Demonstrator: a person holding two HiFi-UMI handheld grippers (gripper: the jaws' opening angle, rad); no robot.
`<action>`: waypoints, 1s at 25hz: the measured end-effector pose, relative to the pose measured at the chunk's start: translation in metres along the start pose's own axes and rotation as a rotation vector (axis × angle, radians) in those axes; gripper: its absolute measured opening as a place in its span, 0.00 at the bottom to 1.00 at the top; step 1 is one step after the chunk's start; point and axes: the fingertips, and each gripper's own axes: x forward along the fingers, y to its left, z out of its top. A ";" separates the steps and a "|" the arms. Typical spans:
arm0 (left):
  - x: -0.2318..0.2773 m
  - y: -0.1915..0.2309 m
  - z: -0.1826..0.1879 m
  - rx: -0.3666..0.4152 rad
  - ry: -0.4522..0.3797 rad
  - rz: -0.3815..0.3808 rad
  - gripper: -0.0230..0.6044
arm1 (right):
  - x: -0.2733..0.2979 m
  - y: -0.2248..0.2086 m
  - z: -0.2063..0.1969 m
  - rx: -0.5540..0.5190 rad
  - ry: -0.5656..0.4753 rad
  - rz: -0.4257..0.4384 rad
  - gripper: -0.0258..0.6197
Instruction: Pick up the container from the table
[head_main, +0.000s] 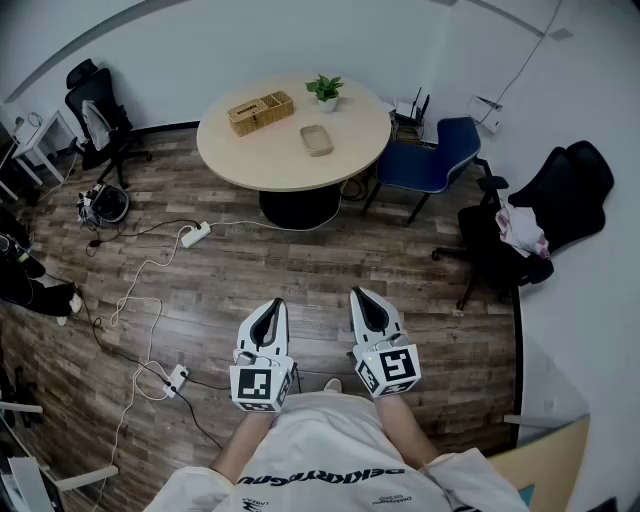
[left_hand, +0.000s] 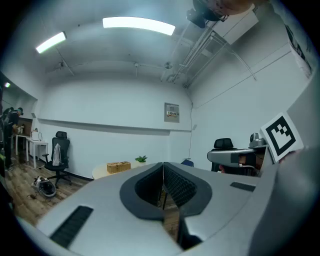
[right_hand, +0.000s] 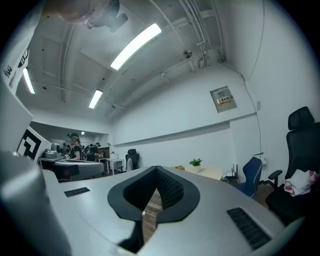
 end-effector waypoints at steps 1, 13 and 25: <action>0.001 -0.004 0.000 0.000 0.001 0.005 0.06 | -0.003 -0.003 0.002 -0.001 -0.007 0.006 0.09; 0.014 -0.056 -0.009 -0.037 0.049 0.056 0.06 | -0.027 -0.043 0.010 -0.040 -0.017 0.038 0.09; 0.060 -0.048 -0.036 -0.066 0.080 0.056 0.06 | 0.007 -0.078 -0.010 -0.020 0.018 0.015 0.09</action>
